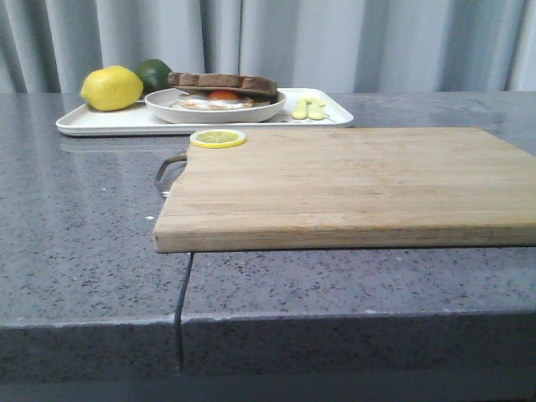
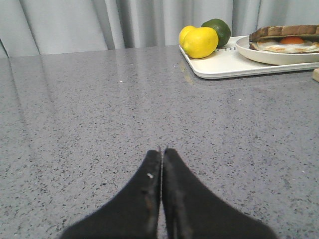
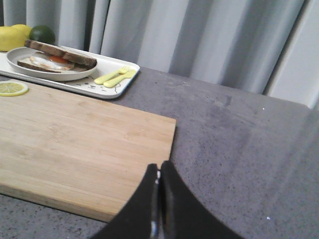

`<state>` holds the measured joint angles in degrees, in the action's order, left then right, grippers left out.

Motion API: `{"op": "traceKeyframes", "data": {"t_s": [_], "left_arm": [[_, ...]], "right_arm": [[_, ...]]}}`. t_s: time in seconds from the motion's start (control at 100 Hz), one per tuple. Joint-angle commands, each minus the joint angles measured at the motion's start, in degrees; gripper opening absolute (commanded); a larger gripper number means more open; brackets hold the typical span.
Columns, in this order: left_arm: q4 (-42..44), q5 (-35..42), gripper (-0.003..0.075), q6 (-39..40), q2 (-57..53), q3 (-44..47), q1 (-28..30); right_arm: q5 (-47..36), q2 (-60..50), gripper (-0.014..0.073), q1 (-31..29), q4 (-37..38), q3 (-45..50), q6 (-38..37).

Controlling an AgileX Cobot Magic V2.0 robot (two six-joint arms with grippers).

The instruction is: Place bread and move sandwich to tray

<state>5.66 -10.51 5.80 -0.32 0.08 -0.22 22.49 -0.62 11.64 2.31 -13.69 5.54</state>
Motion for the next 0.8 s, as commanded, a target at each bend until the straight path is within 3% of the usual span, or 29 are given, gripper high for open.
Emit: {"op": "traceKeyframes", "data": {"t_s": [0.0,0.43,0.79], "left_arm": [[-0.5,4.9,-0.0019,0.6,-1.8,0.9,-0.3],[-0.5,4.9,-0.0019,0.6,-1.8,0.9,-0.3],[-0.5,4.9,-0.0019,0.6,-1.8,0.9,-0.3]], "right_arm": [[-7.8,-1.2,-0.0116,-0.2,4.8,2.1,-5.9],[-22.5,-1.1,-0.0116,-0.3,5.7,15.4,-8.4],[-21.6,-1.1,-0.0116,-0.3,5.5,15.3,-8.4]]}}
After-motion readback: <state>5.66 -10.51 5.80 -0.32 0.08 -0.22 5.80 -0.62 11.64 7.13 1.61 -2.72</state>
